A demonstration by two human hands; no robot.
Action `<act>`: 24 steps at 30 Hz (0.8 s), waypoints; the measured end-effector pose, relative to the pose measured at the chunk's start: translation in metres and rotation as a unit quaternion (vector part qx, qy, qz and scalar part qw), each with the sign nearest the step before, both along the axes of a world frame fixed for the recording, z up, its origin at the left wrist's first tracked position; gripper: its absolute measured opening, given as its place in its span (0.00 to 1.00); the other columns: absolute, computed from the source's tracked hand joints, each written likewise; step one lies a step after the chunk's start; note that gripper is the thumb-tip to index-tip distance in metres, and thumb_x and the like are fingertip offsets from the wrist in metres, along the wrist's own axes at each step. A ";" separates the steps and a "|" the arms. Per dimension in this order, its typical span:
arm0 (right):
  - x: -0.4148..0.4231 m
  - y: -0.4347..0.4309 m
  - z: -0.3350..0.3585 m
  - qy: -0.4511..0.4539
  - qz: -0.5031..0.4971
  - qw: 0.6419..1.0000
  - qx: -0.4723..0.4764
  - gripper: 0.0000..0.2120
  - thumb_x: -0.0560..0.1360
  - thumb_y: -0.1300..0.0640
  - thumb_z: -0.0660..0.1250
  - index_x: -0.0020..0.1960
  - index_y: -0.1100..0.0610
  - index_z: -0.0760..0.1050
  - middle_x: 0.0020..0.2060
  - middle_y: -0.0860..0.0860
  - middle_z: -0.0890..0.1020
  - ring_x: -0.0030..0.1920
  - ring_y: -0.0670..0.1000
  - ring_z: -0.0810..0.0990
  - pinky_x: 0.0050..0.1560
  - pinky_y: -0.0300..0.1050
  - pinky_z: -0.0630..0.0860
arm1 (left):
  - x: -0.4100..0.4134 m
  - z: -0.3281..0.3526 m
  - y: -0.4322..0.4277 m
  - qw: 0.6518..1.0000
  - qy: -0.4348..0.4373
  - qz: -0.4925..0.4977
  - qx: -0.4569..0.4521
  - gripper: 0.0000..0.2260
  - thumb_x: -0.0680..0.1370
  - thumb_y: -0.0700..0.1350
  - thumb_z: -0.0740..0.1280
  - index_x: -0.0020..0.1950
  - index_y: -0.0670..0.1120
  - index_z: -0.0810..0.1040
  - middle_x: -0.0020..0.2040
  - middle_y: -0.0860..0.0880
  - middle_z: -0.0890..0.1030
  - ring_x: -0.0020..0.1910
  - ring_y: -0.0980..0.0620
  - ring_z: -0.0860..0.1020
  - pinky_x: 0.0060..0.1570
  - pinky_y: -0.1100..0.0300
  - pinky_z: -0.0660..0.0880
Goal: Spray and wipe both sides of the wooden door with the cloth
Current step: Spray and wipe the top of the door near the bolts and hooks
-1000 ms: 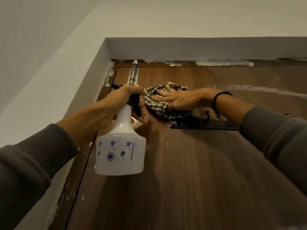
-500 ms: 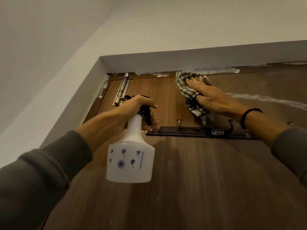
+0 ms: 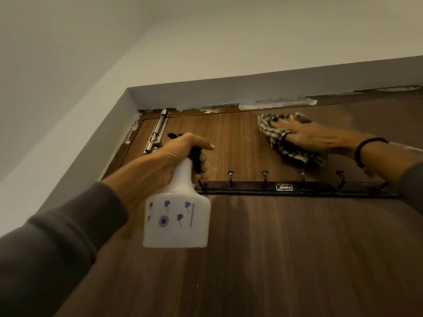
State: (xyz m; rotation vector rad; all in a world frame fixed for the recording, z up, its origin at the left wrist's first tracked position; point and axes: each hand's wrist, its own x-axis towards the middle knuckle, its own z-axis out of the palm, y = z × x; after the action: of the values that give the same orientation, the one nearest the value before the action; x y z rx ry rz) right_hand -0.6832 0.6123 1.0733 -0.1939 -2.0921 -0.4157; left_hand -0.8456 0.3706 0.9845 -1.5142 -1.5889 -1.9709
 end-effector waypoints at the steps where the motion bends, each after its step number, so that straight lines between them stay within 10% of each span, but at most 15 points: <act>1: -0.006 0.001 -0.001 -0.029 -0.047 0.998 0.008 0.37 0.79 0.32 0.46 0.83 0.46 0.43 0.82 0.55 0.43 0.81 0.61 0.43 0.79 0.65 0.43 | -0.006 0.001 -0.012 1.000 -0.001 0.004 0.013 0.09 0.75 0.45 0.71 0.38 0.43 0.75 0.29 0.46 0.78 0.24 0.51 0.77 0.23 0.64 0.74; 6: -0.037 -0.024 0.010 -0.074 -0.067 0.995 0.008 0.58 0.58 0.14 0.40 0.82 0.41 0.40 0.81 0.50 0.38 0.80 0.55 0.35 0.76 0.62 0.35 | -0.021 0.010 -0.057 0.999 0.002 0.033 0.001 0.12 0.73 0.49 0.71 0.35 0.43 0.76 0.32 0.44 0.79 0.29 0.47 0.80 0.24 0.63 0.76; 11: -0.092 -0.092 -0.013 -0.067 0.004 0.998 -0.002 0.37 0.81 0.31 0.44 0.82 0.50 0.46 0.80 0.56 0.55 0.74 0.60 0.63 0.69 0.58 0.64 | -0.032 0.012 -0.076 0.996 0.026 0.082 -0.018 0.14 0.75 0.50 0.69 0.33 0.43 0.76 0.33 0.44 0.80 0.31 0.46 0.82 0.24 0.62 0.76; 17: -0.146 -0.128 -0.007 -0.183 0.011 0.971 0.155 0.24 0.84 0.41 0.54 0.79 0.35 0.56 0.82 0.46 0.43 0.81 0.56 0.39 0.77 0.64 0.40 | -0.041 0.006 -0.076 0.996 0.010 0.094 -0.010 0.13 0.76 0.48 0.69 0.36 0.42 0.76 0.33 0.44 0.80 0.30 0.45 0.82 0.23 0.61 0.75; 24: -0.112 -0.104 0.003 -0.232 0.063 0.963 0.121 0.17 0.80 0.51 0.67 0.64 0.32 0.75 0.82 0.48 0.51 0.81 0.53 0.46 0.79 0.61 0.52 | -0.045 0.006 -0.062 0.996 0.013 0.086 -0.035 0.13 0.76 0.48 0.68 0.35 0.43 0.76 0.33 0.44 0.81 0.31 0.45 0.83 0.25 0.62 0.77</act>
State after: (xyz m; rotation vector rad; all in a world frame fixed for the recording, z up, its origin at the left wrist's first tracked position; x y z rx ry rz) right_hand -0.7954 0.5085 1.0760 0.2000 -2.4662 -0.6862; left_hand -0.8906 0.3082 0.9902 -1.3701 -1.7305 -1.8157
